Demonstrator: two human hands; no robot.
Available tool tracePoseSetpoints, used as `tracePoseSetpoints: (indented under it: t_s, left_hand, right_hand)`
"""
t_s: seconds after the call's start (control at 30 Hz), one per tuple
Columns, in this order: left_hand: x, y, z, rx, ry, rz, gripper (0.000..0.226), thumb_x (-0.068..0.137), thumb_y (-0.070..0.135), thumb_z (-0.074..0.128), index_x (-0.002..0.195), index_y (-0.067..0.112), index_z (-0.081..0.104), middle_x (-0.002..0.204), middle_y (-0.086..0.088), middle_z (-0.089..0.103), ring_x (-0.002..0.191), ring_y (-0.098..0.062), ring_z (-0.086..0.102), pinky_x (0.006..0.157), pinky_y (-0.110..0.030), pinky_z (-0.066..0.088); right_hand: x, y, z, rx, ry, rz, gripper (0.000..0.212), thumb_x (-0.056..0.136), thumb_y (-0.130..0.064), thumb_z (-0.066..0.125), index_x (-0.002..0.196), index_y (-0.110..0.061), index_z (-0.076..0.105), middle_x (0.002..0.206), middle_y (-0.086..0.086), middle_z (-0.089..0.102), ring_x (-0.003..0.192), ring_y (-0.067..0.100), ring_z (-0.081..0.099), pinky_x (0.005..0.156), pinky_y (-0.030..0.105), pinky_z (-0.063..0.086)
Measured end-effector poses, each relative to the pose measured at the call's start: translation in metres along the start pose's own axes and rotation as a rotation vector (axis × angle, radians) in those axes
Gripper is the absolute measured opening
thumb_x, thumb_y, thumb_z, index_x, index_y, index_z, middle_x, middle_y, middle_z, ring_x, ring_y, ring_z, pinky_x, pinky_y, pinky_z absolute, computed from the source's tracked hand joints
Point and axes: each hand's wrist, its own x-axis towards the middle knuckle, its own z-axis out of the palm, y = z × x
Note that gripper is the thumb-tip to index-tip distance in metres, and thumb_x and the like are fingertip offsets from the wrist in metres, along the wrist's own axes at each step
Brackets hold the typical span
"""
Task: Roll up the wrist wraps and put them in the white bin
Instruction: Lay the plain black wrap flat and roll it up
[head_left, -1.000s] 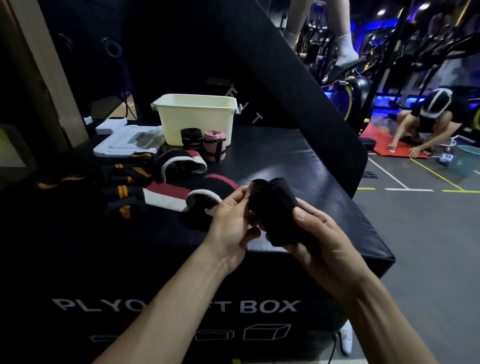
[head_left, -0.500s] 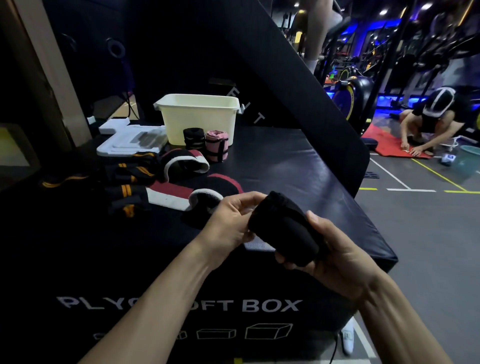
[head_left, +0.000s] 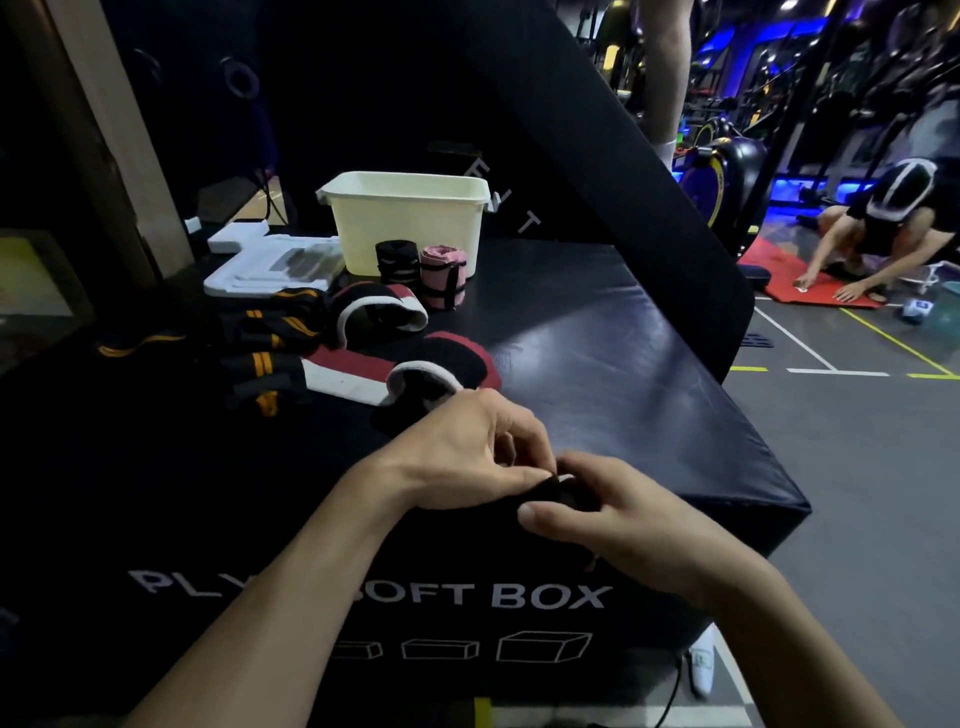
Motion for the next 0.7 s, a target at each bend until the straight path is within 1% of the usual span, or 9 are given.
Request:
tracePoseSetpoints:
  t_s: [0.07,0.13,0.23,0.33,0.43,0.47,0.53,0.6,0.7]
  left_hand:
    - [0.001,0.000,-0.001,-0.096,0.062,-0.038,0.007,0.091,0.012,0.075,0.090,0.017,0.080,0.082,-0.002,0.077,0.081,-0.033,0.071,0.074,-0.040,0.056]
    - [0.001,-0.001,-0.002,-0.218,0.139,-0.077,0.010,0.092,0.009,0.074,0.093,0.016,0.080,0.088,-0.007,0.078,0.087,-0.035,0.072,0.079,-0.037,0.055]
    - [0.001,0.000,0.000,-0.323,0.169,-0.117,0.014,0.095,0.006,0.069,0.098,0.016,0.079,0.096,-0.017,0.076,0.084,-0.024,0.067,0.083,-0.038,0.051]
    - [0.001,0.000,0.000,-0.363,0.170,-0.129,0.014,0.099,0.006,0.064,0.103,0.014,0.076,0.093,-0.008,0.073,0.086,-0.016,0.064,0.082,-0.031,0.050]
    - [-0.001,0.002,-0.004,-0.444,0.127,-0.154,0.013,0.101,0.008,0.063,0.106,0.013,0.074,0.095,-0.006,0.073,0.090,-0.015,0.066,0.083,-0.028,0.051]
    - [-0.002,0.002,-0.004,-0.474,0.117,-0.155,0.014,0.101,0.007,0.061,0.107,0.012,0.073,0.097,-0.005,0.073,0.092,-0.014,0.067,0.083,-0.025,0.052]
    - [-0.003,0.005,-0.006,-0.548,0.140,-0.146,0.020,0.102,0.002,0.055,0.106,0.010,0.072,0.100,-0.005,0.074,0.095,-0.012,0.067,0.083,-0.020,0.052]
    - [-0.002,0.008,-0.008,-0.660,0.196,-0.124,0.024,0.103,0.003,0.049,0.106,0.010,0.072,0.106,-0.007,0.075,0.097,-0.013,0.069,0.081,-0.020,0.052]
    - [-0.003,0.007,-0.009,-0.821,0.245,-0.084,0.024,0.104,0.018,0.051,0.116,0.012,0.070,0.113,-0.004,0.075,0.100,-0.018,0.071,0.084,-0.029,0.057]
  right_hand:
    - [-0.001,0.000,-0.003,0.051,0.024,-0.108,0.034,0.088,-0.043,0.071,0.115,-0.023,0.069,0.107,0.007,0.074,0.103,0.030,0.071,0.091,0.056,0.056]
    - [-0.002,-0.001,-0.004,0.119,0.059,-0.155,0.032,0.092,-0.035,0.069,0.121,-0.021,0.069,0.111,0.009,0.075,0.106,0.032,0.071,0.094,0.059,0.055]
    - [-0.001,-0.001,-0.002,0.197,0.116,-0.142,0.030,0.090,-0.034,0.070,0.118,-0.022,0.070,0.104,0.013,0.076,0.097,0.030,0.074,0.088,0.055,0.056]
    - [0.001,-0.001,-0.001,0.218,0.162,-0.142,0.028,0.089,-0.036,0.071,0.115,-0.025,0.071,0.099,0.014,0.076,0.087,0.022,0.071,0.080,0.047,0.056]
    - [0.000,-0.002,0.000,0.227,0.198,-0.154,0.029,0.089,-0.034,0.071,0.116,-0.024,0.070,0.101,0.016,0.075,0.088,0.037,0.072,0.081,0.052,0.057]
    - [-0.001,-0.002,0.000,0.235,0.208,-0.148,0.030,0.088,-0.035,0.071,0.116,-0.023,0.070,0.102,0.016,0.075,0.088,0.038,0.071,0.080,0.052,0.056]
    - [-0.002,-0.002,0.000,0.296,0.239,-0.134,0.027,0.087,-0.034,0.069,0.112,-0.023,0.071,0.103,0.011,0.075,0.086,0.028,0.069,0.078,0.046,0.054]
    - [-0.001,-0.006,-0.001,0.452,0.284,-0.136,0.024,0.088,-0.030,0.069,0.110,-0.018,0.071,0.099,0.011,0.072,0.086,0.025,0.066,0.077,0.043,0.053]
    - [0.002,-0.017,-0.004,0.874,0.369,-0.101,0.032,0.091,-0.034,0.058,0.105,-0.008,0.071,0.094,0.018,0.071,0.072,0.027,0.066,0.067,0.034,0.056]
